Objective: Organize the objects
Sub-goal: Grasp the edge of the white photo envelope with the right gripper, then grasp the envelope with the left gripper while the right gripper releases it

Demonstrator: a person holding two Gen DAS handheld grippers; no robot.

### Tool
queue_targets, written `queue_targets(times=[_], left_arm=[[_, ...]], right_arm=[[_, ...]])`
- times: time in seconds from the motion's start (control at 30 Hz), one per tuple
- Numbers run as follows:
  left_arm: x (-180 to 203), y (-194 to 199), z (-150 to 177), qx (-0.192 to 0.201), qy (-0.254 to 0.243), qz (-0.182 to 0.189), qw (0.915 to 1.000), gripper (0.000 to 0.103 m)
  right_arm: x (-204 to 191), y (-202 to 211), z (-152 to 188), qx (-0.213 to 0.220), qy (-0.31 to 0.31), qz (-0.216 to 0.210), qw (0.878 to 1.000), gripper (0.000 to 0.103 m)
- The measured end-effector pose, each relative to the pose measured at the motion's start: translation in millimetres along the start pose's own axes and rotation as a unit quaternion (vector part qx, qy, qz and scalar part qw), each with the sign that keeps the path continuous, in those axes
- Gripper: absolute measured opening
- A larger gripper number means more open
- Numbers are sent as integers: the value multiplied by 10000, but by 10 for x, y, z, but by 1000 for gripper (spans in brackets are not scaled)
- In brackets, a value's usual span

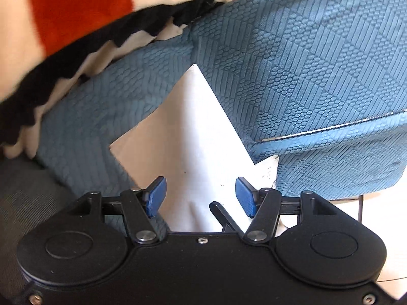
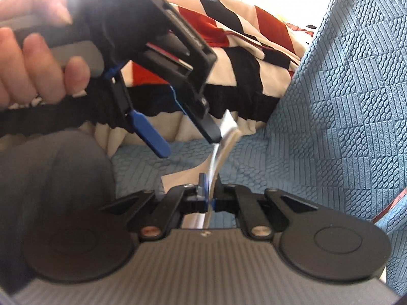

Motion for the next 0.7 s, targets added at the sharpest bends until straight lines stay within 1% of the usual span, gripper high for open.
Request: queue_targets(times=[0.2,0.33,0.37,0.43,0.53,0.6,0.67,0.7], left_arm=[[-145,260,101,112,274,140,9995,58],[-248,381,170,96,572,498,9971,60],[-268,401,184,121,578,511,9969,61],[-310,384,212,119,557,291,9980,61],[-330,316,263,62,495,-17,9988,56],[-331,281,311,8,482,-64,9988,50],[-341,258,359,-62,460,-104,9989,37],[-341,249,379,-79,449,-156,9988,35]], right_arm=[[-231,10,-21,-30,395,50,9992,5],[-408,1,-36,-80,660,54,9978,5],[-460,6,-40,-78,728,31,9973,5],[-557,17,-51,-32,794,-48,9968,5],[-666,-2,-49,-44,838,-127,9964,5],[-744,-19,-43,-82,962,-127,9952,5],[-797,-29,-44,-106,960,-189,9951,5],[-812,-30,-39,-104,922,-232,9954,5]])
Point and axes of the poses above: each gripper's, at about its wrist camera, not at the fingertips, and y roughly against the way its jaws point, x to its right, z to its underside, the point moved 4 cm from there along -y, roughly the way its jaws point, and after that the axes turned 14 degrees about -z, right-handed, at the moved point
